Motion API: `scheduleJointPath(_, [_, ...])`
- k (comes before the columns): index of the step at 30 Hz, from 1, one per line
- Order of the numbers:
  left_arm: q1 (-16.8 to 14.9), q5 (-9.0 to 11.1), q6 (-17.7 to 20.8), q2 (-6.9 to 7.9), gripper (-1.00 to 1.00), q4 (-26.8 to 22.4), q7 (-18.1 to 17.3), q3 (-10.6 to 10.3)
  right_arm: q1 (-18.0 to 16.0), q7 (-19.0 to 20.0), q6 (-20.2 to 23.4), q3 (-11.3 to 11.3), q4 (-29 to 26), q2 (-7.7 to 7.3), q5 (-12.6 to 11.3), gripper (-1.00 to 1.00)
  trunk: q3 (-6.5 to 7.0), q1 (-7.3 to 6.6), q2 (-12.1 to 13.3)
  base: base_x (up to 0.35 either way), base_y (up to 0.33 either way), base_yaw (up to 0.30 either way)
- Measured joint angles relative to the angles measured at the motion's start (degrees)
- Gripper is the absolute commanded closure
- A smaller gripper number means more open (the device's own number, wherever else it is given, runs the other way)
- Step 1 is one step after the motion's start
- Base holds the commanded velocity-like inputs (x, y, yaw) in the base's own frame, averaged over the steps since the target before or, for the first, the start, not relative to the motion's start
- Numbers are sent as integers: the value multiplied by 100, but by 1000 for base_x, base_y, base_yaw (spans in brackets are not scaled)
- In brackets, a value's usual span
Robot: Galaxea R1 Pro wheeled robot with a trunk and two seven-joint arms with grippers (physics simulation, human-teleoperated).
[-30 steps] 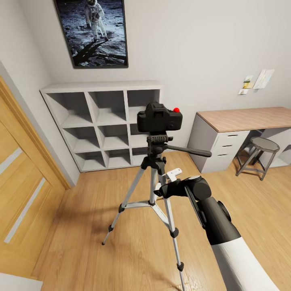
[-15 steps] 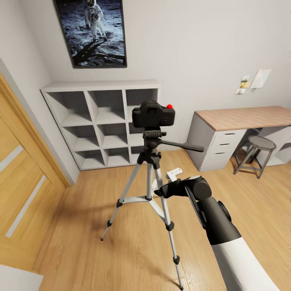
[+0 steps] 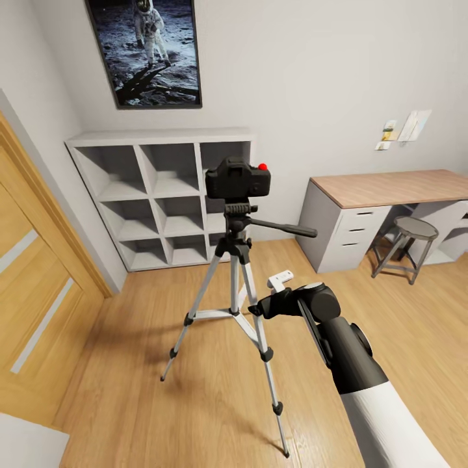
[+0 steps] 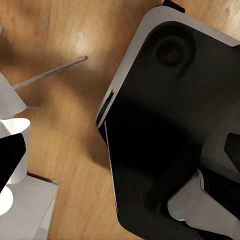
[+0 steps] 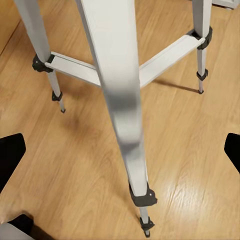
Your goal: Attach the digital camera to the camera tripod in the bedroom.
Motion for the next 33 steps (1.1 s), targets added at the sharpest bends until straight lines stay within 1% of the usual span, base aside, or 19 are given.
scheduleJointPath(7, [0,0,-7,0,-100,0,0,0,0,1,0,0,5,-1,0,-100,0,2,1,-147,-3,0])
scheduleJointPath(21, [0,2,-12,0,-100,0,1,0,0,0,-1,7,15,2,-11,-100,0,2,1,-303,0,0])
scheduleJointPath(26, [0,7,-11,1,-100,0,0,0,2,0,0,7,17,0,-16,-100,0,1,1,-116,0,0])
scheduleJointPath(33, [0,8,-11,6,-100,0,0,1,1,2,0,4,18,0,-22,-100,0,0,0,-27,0,0])
